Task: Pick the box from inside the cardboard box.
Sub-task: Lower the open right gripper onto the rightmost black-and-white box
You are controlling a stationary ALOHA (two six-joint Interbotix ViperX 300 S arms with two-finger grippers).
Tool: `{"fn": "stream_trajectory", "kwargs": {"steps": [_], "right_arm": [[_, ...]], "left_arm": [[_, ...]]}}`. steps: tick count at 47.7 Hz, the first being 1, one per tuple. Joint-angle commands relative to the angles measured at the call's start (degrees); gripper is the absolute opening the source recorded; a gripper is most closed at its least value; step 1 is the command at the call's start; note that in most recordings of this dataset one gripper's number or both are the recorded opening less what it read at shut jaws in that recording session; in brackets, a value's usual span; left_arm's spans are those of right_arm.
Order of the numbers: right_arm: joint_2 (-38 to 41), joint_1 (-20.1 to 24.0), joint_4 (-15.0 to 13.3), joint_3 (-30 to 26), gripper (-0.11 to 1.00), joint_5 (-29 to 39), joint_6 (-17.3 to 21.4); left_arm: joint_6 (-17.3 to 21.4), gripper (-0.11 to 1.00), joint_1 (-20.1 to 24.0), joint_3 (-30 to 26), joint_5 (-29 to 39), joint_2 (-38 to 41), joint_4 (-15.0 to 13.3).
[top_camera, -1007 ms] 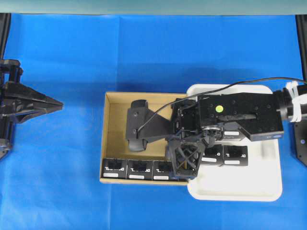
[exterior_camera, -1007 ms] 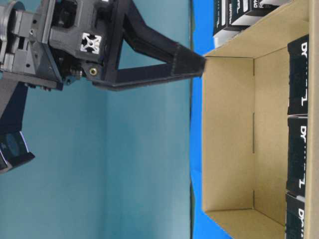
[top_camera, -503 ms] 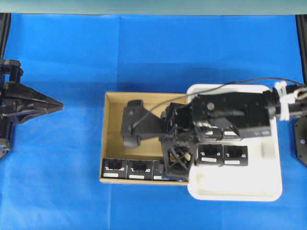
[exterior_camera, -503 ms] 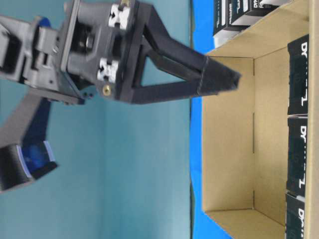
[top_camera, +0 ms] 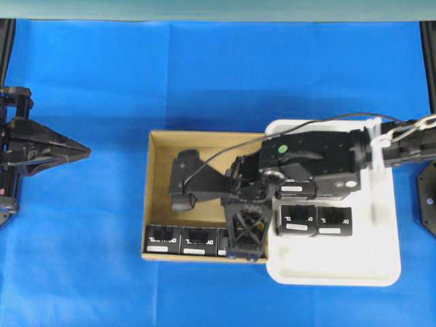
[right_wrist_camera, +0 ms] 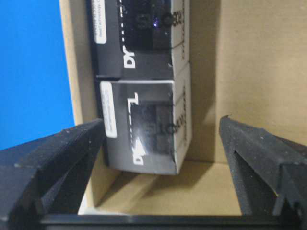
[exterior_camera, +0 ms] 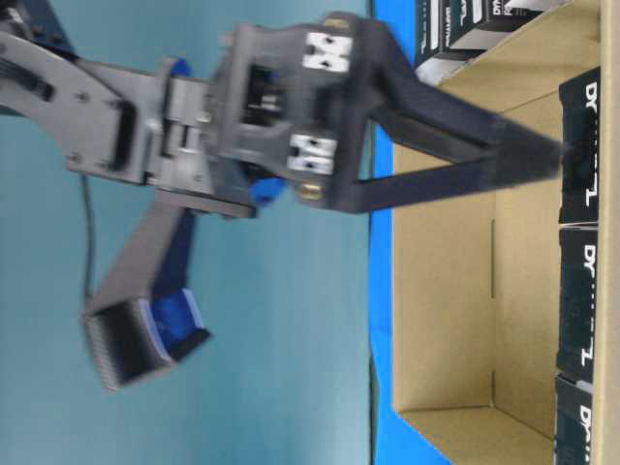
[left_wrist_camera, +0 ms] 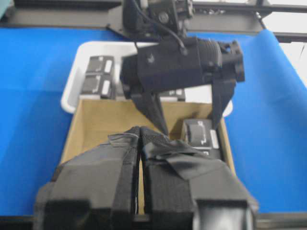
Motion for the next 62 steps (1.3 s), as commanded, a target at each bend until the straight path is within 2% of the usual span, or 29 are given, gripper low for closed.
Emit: {"fn": "stream_trajectory", "kwargs": {"steps": [1, 31, 49, 62], "right_arm": [[0.97, 0.7, 0.35, -0.18, 1.0, -0.44, -0.18], [2.81, 0.79, -0.79, 1.67, 1.0, -2.81, -0.18], [2.81, -2.02, -4.75, 1.85, 0.99, -2.99, -0.18], [2.72, -3.52, -6.06, 1.49, 0.99, -2.72, -0.35]], "left_arm": [[-0.09, -0.02, 0.18, -1.58, -0.26, 0.44, 0.18], [-0.09, -0.02, 0.18, -1.58, -0.35, 0.44, 0.18], [-0.09, -0.02, 0.88, -1.58, -0.26, 0.44, 0.26], [-0.09, -0.02, 0.88, -1.58, -0.26, 0.44, 0.18]]}}
